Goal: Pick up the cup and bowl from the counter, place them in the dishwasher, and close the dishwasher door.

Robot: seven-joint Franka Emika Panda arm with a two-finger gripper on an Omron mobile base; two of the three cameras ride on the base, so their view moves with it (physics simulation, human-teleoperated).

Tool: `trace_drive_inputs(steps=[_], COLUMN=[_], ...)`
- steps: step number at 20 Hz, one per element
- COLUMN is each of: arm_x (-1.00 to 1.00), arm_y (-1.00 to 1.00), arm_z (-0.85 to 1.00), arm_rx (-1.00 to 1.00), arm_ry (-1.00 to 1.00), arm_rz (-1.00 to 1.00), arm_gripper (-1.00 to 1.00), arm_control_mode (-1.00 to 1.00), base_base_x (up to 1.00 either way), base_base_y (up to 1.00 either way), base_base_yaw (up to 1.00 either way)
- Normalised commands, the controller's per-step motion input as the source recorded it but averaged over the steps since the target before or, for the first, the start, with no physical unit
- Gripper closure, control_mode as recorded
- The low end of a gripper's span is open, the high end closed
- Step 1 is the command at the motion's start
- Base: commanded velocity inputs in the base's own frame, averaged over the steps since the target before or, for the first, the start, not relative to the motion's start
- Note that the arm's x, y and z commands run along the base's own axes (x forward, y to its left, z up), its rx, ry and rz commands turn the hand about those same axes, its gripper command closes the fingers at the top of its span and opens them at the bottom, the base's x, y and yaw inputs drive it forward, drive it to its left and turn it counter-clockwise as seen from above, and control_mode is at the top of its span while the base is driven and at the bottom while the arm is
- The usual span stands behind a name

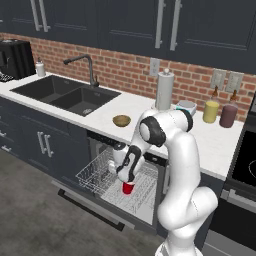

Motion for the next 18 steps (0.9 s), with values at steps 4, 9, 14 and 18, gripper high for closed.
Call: trace_drive_inputs(steps=[4,9,14,18], arm_x=[0.00,0.23,0.10,0.00], arm_y=[0.07,0.01,0.00,0.03], arm_z=[-0.28,-0.09,-0.51,-0.41], arm_rx=[-0.13,-0.11,-0.16,-0.11], arm_ry=[-0.19,-0.09,-0.01,0.00], arm_rz=[-0.07,0.00,0.03,0.05], arm_gripper=[1.00,1.00,1.00,1.00], arm_control_mode=[-1.00,-1.00,-1.00,-1.00], base_base_x=[0.00,0.00,0.00,0.00], base_base_y=[0.00,0.00,0.00,0.00], base_base_yaw=[0.00,0.00,0.00,0.00])
